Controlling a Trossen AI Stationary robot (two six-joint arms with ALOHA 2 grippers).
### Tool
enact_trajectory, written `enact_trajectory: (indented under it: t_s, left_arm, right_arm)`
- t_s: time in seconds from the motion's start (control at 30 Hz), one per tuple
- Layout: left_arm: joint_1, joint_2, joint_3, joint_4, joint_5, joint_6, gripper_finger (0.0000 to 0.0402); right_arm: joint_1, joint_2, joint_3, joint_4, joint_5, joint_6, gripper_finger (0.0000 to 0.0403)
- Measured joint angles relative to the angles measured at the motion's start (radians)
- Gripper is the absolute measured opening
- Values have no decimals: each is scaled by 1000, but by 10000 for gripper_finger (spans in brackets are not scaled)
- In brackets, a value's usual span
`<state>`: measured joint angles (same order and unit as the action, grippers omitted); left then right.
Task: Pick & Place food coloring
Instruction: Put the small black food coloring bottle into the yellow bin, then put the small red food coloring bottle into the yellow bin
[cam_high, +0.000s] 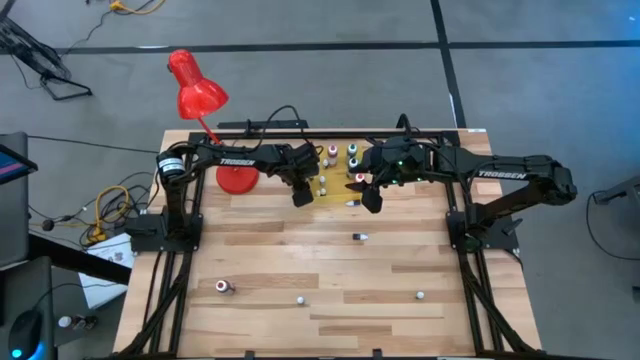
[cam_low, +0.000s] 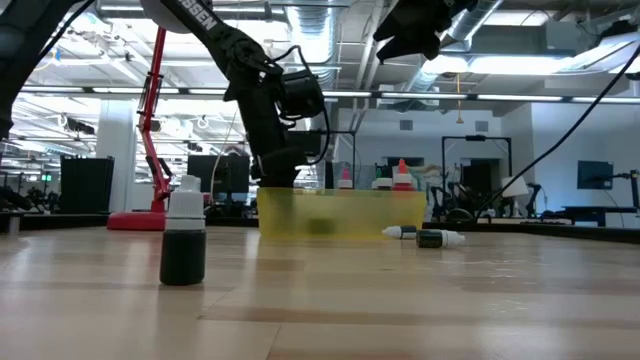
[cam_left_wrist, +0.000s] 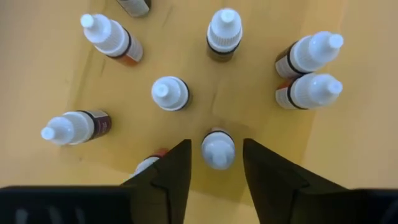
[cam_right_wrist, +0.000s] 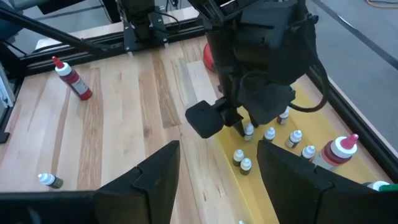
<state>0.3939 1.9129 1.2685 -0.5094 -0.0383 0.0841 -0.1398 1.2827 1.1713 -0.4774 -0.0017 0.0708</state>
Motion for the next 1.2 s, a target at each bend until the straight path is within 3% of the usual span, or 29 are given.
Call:
enact_trajectory:
  t_s: [0.23, 0.6, 0.8, 1.2]
  left_arm:
    - [0, 0, 82, -88, 4, 1, 166]
    - [-48, 0, 256, -263, 24, 5, 169]
    - [-128, -1, 281, -264, 144, -22, 169]
    - [-334, -2, 281, -285, 79, -142, 169]
  right_arm:
    - [0, 0, 0, 0, 0, 0, 205]
    - [0, 0, 0, 0, 0, 0, 205]
    - [0, 0, 0, 0, 0, 0, 205]
    - [0, 0, 0, 0, 0, 0, 205]
